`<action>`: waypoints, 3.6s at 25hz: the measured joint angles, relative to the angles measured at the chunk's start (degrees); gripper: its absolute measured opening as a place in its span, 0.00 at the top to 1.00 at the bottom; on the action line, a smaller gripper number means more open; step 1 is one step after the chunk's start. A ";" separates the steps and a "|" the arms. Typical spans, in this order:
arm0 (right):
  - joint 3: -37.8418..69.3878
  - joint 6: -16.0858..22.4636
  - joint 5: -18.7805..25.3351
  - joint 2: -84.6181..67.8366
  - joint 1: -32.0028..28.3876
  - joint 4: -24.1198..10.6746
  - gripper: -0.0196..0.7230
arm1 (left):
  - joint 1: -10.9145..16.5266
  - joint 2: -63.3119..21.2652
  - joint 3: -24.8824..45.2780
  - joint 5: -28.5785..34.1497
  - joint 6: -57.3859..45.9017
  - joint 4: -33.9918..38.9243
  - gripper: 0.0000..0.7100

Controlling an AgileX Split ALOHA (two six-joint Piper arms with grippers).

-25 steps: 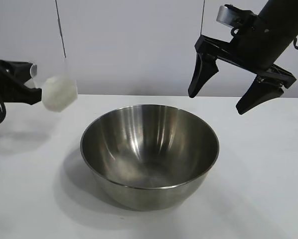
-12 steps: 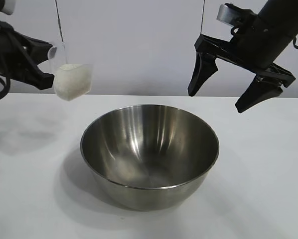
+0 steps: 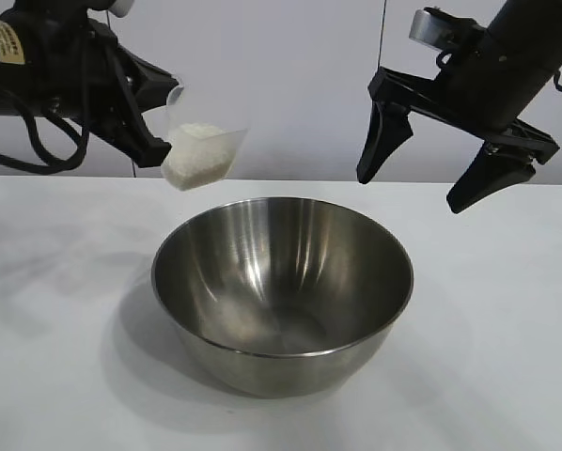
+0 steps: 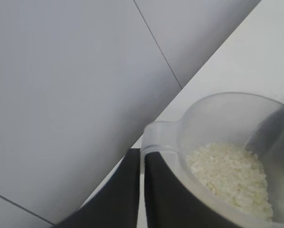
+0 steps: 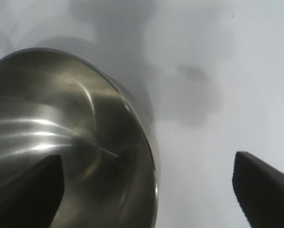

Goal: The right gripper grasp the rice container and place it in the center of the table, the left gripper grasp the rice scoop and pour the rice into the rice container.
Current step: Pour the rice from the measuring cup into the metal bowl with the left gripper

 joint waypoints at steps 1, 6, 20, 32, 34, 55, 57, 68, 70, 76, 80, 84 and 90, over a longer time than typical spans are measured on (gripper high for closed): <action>0.00 0.00 0.00 0.00 0.00 -0.14 0.08 | -0.92 0.00 -0.35 0.54 1.75 0.11 0.98; 0.00 0.00 0.00 0.00 0.00 -0.33 0.08 | -5.62 0.00 -0.87 4.02 10.78 0.18 0.98; 0.00 0.00 0.05 0.00 0.00 -0.62 0.08 | -9.63 0.00 -0.87 4.37 35.32 2.46 0.98; 0.00 0.00 0.29 0.00 0.00 -1.85 0.08 | -9.63 0.00 -0.87 1.42 53.69 13.86 0.98; 0.00 0.00 0.29 0.00 0.00 -1.91 0.08 | -9.63 0.00 -0.87 0.78 57.21 14.18 0.98; 0.00 0.00 1.76 0.00 0.00 -4.60 0.08 | -9.63 7.47 -3.13 -5.53 80.85 10.50 0.98; 0.00 0.00 1.76 0.00 0.00 -4.66 0.08 | -9.63 7.47 -3.13 -5.53 81.21 10.99 0.98; 0.00 0.00 1.76 0.00 0.00 -4.67 0.08 | -9.63 4.94 -3.18 -4.76 81.85 17.97 0.98; 0.00 0.00 1.81 0.00 0.00 -4.67 0.08 | -9.63 4.83 -3.18 -4.80 81.85 18.86 0.98; 0.00 0.00 1.81 0.00 0.00 -4.67 0.08 | -9.63 4.83 -3.18 -4.69 81.98 23.24 0.98; 0.00 0.00 1.81 0.00 0.00 -4.67 0.08 | -9.63 4.77 -3.18 -4.56 81.98 25.98 0.98; 0.00 0.00 1.81 0.00 0.00 -4.67 0.08 | -9.63 4.77 -3.18 -4.17 81.98 28.04 0.98; 0.00 0.00 1.92 0.00 0.00 -4.67 0.08 | -9.63 4.77 -3.18 -4.05 82.28 29.70 0.98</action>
